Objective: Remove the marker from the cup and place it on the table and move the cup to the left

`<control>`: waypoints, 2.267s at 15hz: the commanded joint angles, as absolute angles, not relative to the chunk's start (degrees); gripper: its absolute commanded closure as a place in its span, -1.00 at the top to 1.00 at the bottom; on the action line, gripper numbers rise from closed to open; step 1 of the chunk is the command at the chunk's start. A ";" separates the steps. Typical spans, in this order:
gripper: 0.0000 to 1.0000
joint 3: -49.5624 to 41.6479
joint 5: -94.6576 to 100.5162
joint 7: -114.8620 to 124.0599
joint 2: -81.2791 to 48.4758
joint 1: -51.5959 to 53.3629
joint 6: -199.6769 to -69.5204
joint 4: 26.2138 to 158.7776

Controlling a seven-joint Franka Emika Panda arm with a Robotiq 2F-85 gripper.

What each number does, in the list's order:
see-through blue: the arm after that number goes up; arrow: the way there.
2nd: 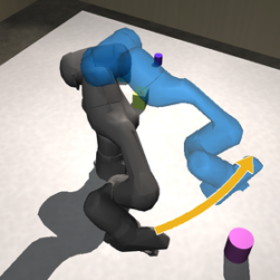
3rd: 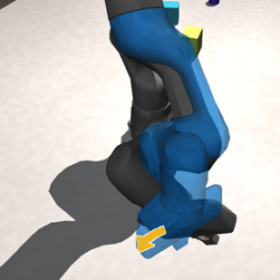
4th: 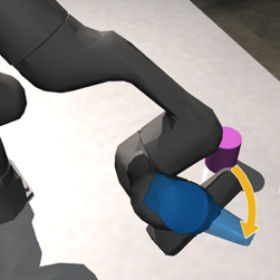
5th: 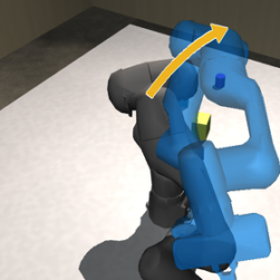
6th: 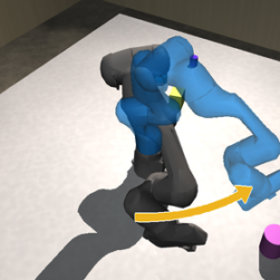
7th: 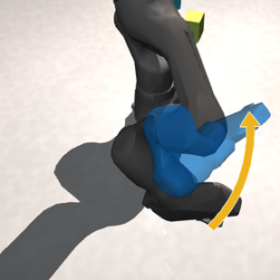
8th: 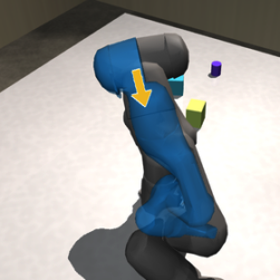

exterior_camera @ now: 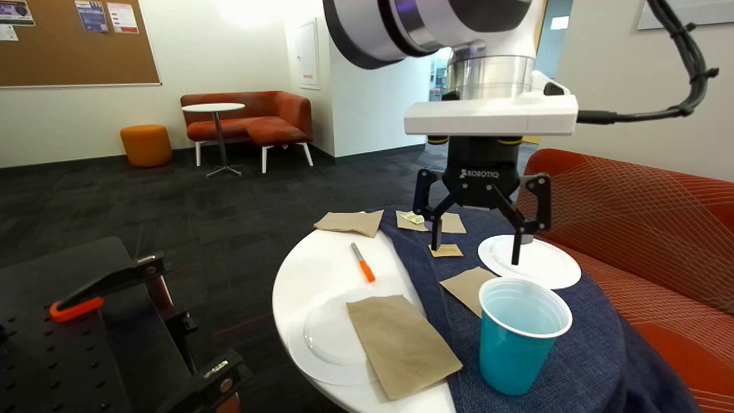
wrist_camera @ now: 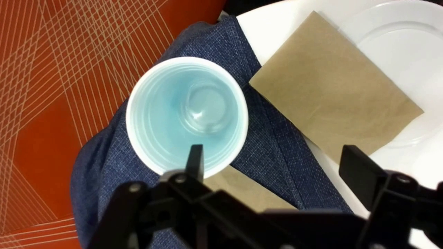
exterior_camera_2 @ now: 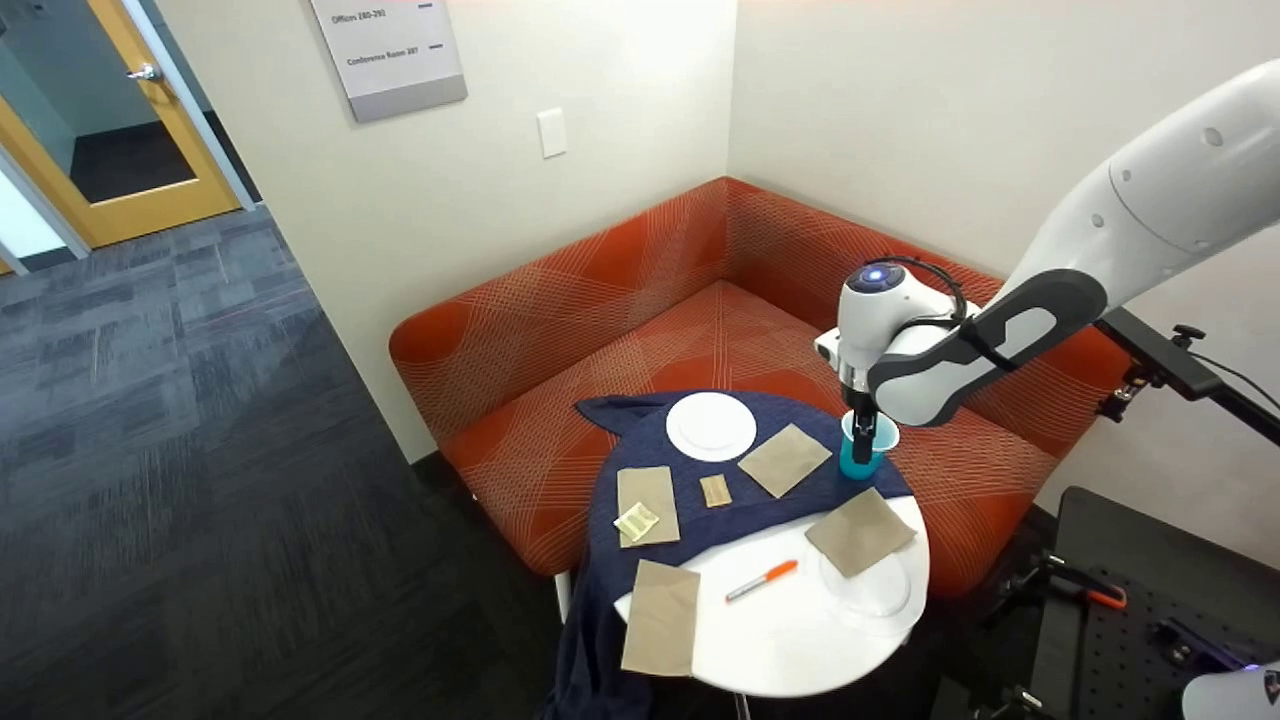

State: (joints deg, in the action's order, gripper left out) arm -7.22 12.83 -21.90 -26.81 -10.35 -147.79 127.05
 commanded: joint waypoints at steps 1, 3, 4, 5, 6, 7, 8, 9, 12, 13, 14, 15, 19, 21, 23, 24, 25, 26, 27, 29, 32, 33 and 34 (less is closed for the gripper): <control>1.00 -5.66 10.74 -22.12 -28.35 -12.30 -149.16 126.86; 1.00 -5.41 10.09 -22.27 -29.13 -12.77 -149.05 126.62; 1.00 -5.37 9.96 -22.27 -29.49 -12.96 -149.17 126.55; 1.00 -5.18 9.62 -22.51 -29.90 -13.33 -149.35 126.40; 1.00 -5.16 9.54 -22.49 -30.13 -13.40 -149.58 126.49; 1.00 -5.06 9.43 -22.76 -30.49 -13.72 -150.24 126.53; 1.00 -4.97 9.34 -22.86 -30.80 -14.03 -151.00 126.53; 1.00 -4.62 9.00 -23.26 -30.97 -14.48 -151.60 126.60; 1.00 -5.64 10.55 -21.74 -30.83 -13.34 -150.63 126.86; 1.00 -5.63 10.56 -21.74 -30.91 -13.33 -150.63 126.86; 1.00 -5.63 10.56 -21.74 -30.93 -13.32 -150.63 126.86; 1.00 -5.63 10.56 -21.74 -30.93 -13.30 -150.63 126.86; 1.00 -4.09 9.64 -24.23 -30.66 -15.15 -154.96 127.64; 1.00 -4.06 10.04 -23.97 -31.40 -15.18 -156.79 127.25; 1.00 -3.98 10.00 -23.97 -31.95 -15.40 -157.55 127.07; 1.00 -4.11 10.09 -24.20 -32.05 -15.67 -157.62 127.27; 1.00 -4.08 10.06 -24.53 -32.18 -16.06 -157.70 127.38; 1.00 -4.02 9.96 -24.87 -32.42 -16.54 -157.58 127.38; 1.00 -4.24 10.11 -24.83 -32.65 -16.75 -157.89 127.57; 1.00 -4.36 10.24 -25.53 -33.19 -17.64 -158.49 127.75; 0.96 -4.25 10.24 -26.83 -34.21 -19.17 -159.32 127.88; 0.48 -4.24 10.25 -27.21 -34.65 -19.70 -159.61 127.87; 0.46 -4.33 10.44 -27.66 -34.88 -20.03 -159.92 127.96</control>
